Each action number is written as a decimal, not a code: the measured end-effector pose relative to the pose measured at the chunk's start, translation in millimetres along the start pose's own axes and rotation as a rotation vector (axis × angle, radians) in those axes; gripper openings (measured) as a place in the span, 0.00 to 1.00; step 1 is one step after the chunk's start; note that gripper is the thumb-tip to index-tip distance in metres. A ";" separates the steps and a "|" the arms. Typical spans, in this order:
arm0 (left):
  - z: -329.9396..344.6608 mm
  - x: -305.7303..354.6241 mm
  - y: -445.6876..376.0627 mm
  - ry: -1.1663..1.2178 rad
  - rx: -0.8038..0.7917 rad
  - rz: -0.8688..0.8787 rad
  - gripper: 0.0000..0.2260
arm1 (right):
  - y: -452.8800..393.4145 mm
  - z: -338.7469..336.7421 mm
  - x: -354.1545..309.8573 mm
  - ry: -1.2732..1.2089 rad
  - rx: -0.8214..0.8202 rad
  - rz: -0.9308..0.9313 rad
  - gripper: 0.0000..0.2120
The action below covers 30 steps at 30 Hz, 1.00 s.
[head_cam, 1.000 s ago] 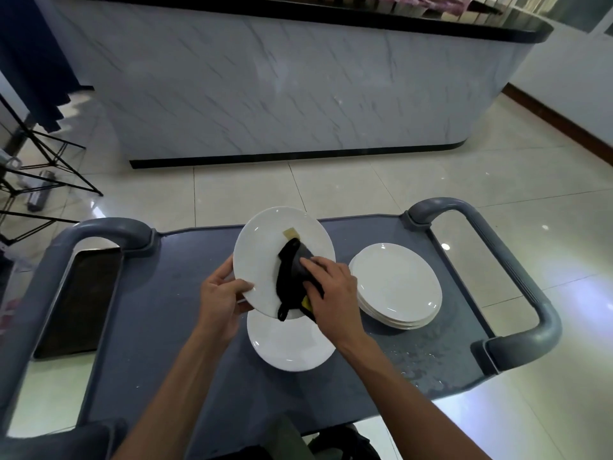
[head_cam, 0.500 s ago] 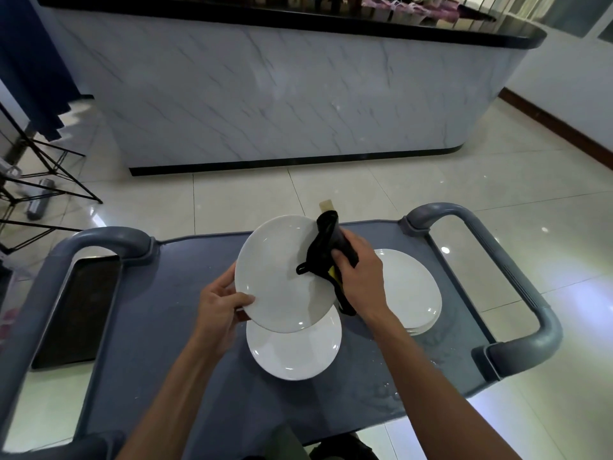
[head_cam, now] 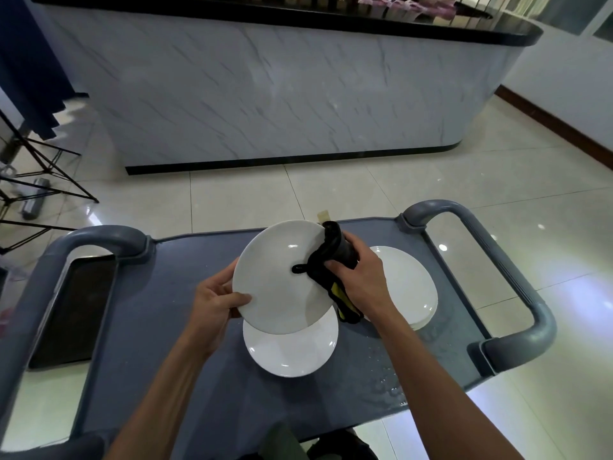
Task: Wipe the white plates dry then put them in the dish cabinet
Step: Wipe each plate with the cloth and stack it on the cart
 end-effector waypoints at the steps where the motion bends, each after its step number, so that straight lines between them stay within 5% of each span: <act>1: 0.2 -0.3 0.1 -0.006 0.007 0.000 0.31 | 0.6 0.4 0.3 -0.008 0.013 0.001 0.24; 10: 8.1 -12.5 0.5 -0.061 0.126 -0.014 0.22 | 13.5 9.0 -4.2 -0.110 0.109 -0.034 0.21; 23: 6.7 -24.2 12.8 0.178 0.233 -0.213 0.12 | 27.2 -0.8 -1.4 0.169 0.318 -0.366 0.29; 30: 19.3 -12.4 16.9 0.371 0.050 -0.506 0.29 | 36.8 3.5 -1.9 0.275 0.383 -0.546 0.27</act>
Point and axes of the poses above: each hand's wrist, its own y-axis away from the middle knuckle, its own z-axis out of the palm, x = y × z, the point moved 2 cm from there along -y, towards the middle knuckle, and after that the axes turned 3 degrees about -x, right-handed, at the moved point
